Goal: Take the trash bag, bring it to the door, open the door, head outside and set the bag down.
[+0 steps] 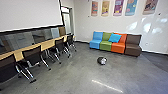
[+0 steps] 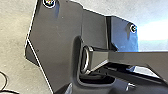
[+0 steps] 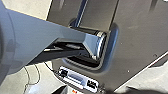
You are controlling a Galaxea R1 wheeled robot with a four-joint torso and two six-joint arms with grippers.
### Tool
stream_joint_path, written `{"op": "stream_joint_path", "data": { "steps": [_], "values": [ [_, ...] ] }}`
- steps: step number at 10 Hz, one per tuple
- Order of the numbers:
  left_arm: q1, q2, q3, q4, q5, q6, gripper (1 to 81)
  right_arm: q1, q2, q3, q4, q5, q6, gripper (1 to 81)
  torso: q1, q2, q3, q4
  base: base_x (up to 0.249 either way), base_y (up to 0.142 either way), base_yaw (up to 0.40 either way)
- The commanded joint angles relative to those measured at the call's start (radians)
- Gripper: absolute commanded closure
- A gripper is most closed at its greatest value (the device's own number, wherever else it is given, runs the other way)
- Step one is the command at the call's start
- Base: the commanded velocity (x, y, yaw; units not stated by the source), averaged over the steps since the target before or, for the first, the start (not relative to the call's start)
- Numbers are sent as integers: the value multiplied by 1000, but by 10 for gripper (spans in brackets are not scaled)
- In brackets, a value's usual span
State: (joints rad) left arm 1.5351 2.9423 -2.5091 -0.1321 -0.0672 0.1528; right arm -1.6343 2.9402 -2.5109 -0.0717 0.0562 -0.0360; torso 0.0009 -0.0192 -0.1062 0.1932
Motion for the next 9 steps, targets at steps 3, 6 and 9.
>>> {"op": "stream_joint_path", "data": {
  "steps": [3, 6, 9],
  "values": [
    [-33, 0, 7, 8, 64, 2, 10, 21, 1, 6, -10, -61, -4, 10, 0, 0, 0, 0, 136, 0, 0],
    [-32, 3, 0, 8, 64, 2, 10, 21, 1, 5, -13, -61, -4, 10, 0, 0, 0, 0, 136, 0, 0],
    [-31, 6, 0, 8, 66, 2, 10, 24, 1, 0, -11, -61, -4, 10, 0, 0, 0, 0, 136, -47, 0]
  ]
}}
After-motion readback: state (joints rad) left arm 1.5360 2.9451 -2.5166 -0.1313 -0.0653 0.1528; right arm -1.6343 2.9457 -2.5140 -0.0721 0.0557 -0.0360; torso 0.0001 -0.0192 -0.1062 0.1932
